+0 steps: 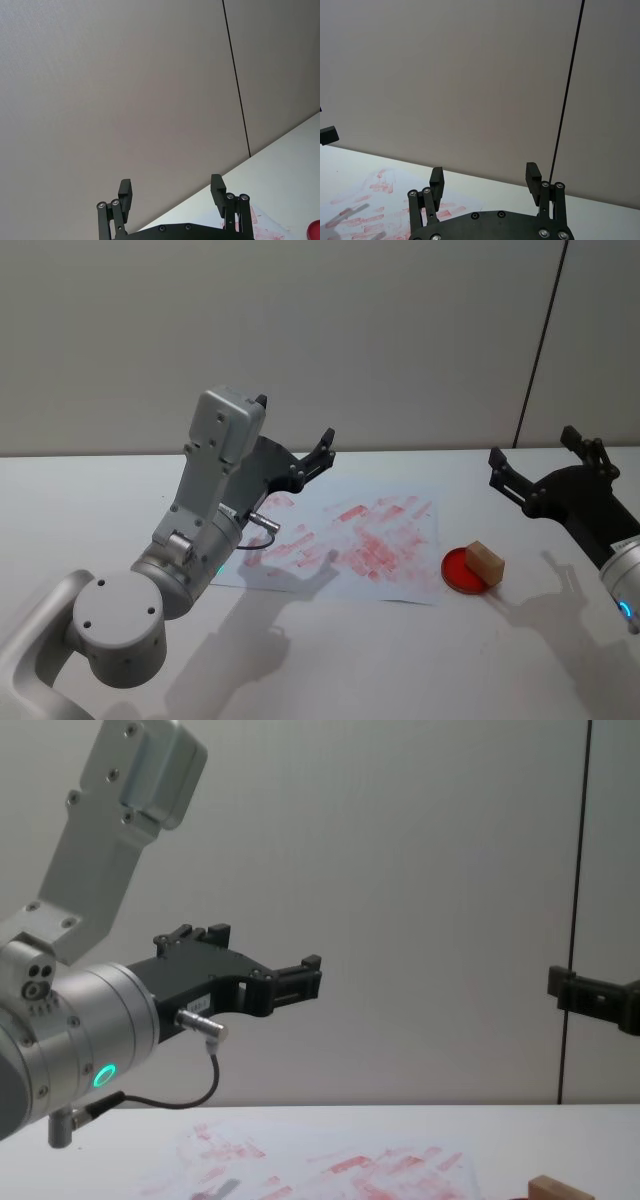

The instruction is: Use the one hand to pick up the stamp and affix it onto the A4 paper.

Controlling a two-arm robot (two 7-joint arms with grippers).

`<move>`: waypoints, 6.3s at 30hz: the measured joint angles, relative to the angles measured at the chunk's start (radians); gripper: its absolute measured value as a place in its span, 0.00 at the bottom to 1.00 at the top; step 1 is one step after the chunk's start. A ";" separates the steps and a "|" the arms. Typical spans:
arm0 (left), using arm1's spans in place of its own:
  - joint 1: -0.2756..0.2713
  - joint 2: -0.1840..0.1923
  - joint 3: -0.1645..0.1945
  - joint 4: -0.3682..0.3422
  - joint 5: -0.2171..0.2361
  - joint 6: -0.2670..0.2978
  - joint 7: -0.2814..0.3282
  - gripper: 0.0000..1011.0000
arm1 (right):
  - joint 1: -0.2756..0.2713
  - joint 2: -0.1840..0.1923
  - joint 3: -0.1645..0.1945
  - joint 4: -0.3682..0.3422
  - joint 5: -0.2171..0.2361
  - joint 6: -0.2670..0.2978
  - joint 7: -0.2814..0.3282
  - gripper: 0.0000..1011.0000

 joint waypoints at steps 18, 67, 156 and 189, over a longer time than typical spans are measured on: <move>0.000 0.000 0.000 0.000 0.000 0.000 0.000 0.99 | 0.000 0.000 -0.001 0.000 0.000 0.000 0.000 0.99; 0.000 0.000 0.000 0.000 0.000 0.000 0.000 0.99 | 0.017 0.011 0.005 0.021 -0.031 0.187 0.029 0.99; 0.000 0.000 0.000 0.000 0.000 0.000 0.000 0.99 | 0.165 -0.089 -0.071 0.251 -0.211 0.338 0.177 0.22; 0.000 0.000 0.000 0.000 0.000 0.000 0.000 0.99 | 0.330 -0.245 -0.171 0.482 -0.312 0.283 0.284 0.22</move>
